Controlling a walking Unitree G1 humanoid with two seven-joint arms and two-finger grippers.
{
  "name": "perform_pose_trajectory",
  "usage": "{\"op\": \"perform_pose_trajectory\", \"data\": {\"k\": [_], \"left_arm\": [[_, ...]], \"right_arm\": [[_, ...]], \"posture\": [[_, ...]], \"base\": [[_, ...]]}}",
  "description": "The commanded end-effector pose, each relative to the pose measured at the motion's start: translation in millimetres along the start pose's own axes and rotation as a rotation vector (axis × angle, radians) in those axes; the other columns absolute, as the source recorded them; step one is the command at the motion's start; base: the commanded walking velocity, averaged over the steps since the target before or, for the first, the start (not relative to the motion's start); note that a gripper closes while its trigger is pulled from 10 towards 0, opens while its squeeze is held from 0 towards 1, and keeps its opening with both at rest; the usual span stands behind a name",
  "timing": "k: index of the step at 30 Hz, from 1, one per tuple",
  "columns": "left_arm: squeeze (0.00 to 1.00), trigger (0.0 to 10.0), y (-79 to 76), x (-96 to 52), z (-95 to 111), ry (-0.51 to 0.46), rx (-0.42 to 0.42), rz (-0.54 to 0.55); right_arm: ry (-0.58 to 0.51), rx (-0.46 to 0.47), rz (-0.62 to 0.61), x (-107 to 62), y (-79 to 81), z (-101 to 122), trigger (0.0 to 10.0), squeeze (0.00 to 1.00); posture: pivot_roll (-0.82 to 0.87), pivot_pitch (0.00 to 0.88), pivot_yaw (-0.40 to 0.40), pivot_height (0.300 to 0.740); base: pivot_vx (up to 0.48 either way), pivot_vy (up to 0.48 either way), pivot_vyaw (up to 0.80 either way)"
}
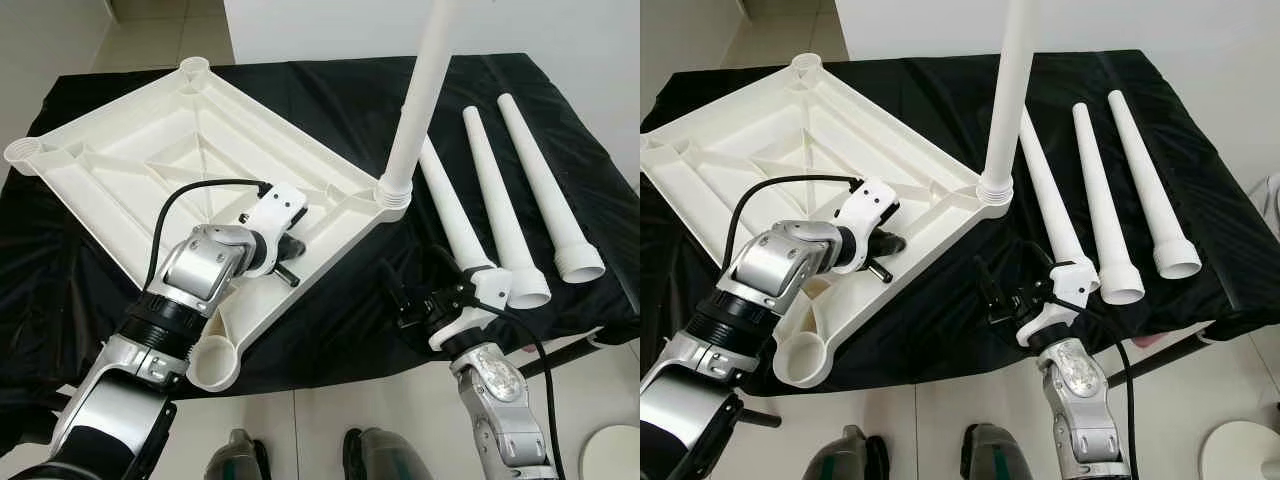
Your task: Building children table
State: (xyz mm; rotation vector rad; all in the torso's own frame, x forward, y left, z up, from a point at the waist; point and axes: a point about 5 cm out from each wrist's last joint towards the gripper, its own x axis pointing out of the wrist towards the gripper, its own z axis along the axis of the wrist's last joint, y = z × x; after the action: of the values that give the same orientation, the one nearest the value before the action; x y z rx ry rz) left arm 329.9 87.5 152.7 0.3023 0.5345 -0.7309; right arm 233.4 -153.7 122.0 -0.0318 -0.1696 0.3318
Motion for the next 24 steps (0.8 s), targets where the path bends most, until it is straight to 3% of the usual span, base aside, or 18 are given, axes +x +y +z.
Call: {"op": "perform_pose_trajectory", "data": {"k": [1, 4, 5, 6, 7, 11, 12, 14, 15, 20, 21, 22, 24], "left_arm": [[0.00, 0.0, 8.9, -4.0, 0, -0.003, -0.016, 0.079], [0.00, 0.0, 11.6, -3.5, 3, -0.017, -0.014, 0.094], [0.00, 7.8, 12.0, -3.3, 5, -0.025, 0.013, 0.095], [0.00, 7.8, 12.0, -3.3, 5, -0.025, 0.013, 0.095], [0.00, 10.0, 11.1, -3.0, 7, -0.035, 0.048, 0.090], [0.00, 10.0, 8.1, -3.0, 8, -0.050, 0.075, 0.068], [0.46, 10.0, 6.2, -5.5, 13, -0.093, 0.057, 0.048], [0.46, 10.0, 6.2, -5.5, 13, -0.093, 0.057, 0.048], [1.00, 10.0, 7.8, -7.0, 15, -0.113, 0.035, 0.050], [1.00, 10.0, 12.2, -10.3, 19, -0.163, 0.031, 0.067], [0.24, 10.0, 12.4, -12.0, 22, -0.192, 0.020, 0.065], [0.00, 10.0, 13.2, -14.8, 23, -0.216, 0.011, 0.056], [0.00, 10.0, 13.8, -16.6, 23, -0.232, 0.005, 0.050]], "right_arm": [[0.011, 0.002, 0.001, 0.5, 0.4, -2, 10.0, 0.00], [0.009, 0.001, 0.003, 1.9, 0.6, -2, 10.0, 0.00], [0.008, -0.001, 0.003, 2.3, 0.4, -2, 10.0, 0.00], [0.008, -0.001, 0.003, 2.3, 0.4, -2, 10.0, 0.00], [0.008, -0.003, 0.003, 2.3, 0.4, -2, 10.0, 0.00], [0.009, -0.005, 0.002, 2.1, 0.6, -2, 10.0, 0.00], [0.010, -0.006, -0.001, 1.3, 0.9, -2, 10.0, 0.00], [0.010, -0.006, -0.001, 1.3, 0.9, -2, 10.0, 0.00], [0.010, -0.005, -0.003, 0.9, 1.1, -2, 10.0, 0.00], [0.010, -0.003, -0.006, 0.8, 1.6, -2, 10.0, 0.00], [0.010, -0.003, -0.007, 0.8, 1.7, -3, 10.0, 0.00], [0.010, -0.002, -0.008, 1.0, 1.8, -3, 10.0, 0.00], [0.010, -0.001, -0.009, 1.2, 1.8, -3, 10.0, 0.00]], "posture": [[-0.15, 0.069, 0.058, 0.740], [-0.15, 0.069, 0.059, 0.740], [-0.16, 0.069, 0.059, 0.740], [-0.16, 0.069, 0.059, 0.740], [-0.16, 0.070, 0.061, 0.740], [-0.16, 0.070, 0.061, 0.740], [-0.16, 0.072, 0.063, 0.740], [-0.16, 0.072, 0.063, 0.740], [-0.16, 0.073, 0.065, 0.740], [-0.16, 0.071, 0.066, 0.740], [-0.16, 0.071, 0.067, 0.740], [-0.16, 0.071, 0.066, 0.740], [-0.16, 0.071, 0.066, 0.740]], "base": [[0.000, 0.000, 0.00], [0.000, 0.000, 0.00], [0.000, 0.000, 0.00], [0.000, 0.000, 0.00], [0.000, 0.000, 0.00], [0.000, 0.000, 0.00], [0.000, 0.000, 0.00], [0.000, 0.000, 0.00], [0.000, 0.000, 0.00], [0.000, 0.000, 0.00], [0.000, 0.000, 0.00], [0.000, 0.000, 0.00], [0.000, 0.000, 0.00]]}}
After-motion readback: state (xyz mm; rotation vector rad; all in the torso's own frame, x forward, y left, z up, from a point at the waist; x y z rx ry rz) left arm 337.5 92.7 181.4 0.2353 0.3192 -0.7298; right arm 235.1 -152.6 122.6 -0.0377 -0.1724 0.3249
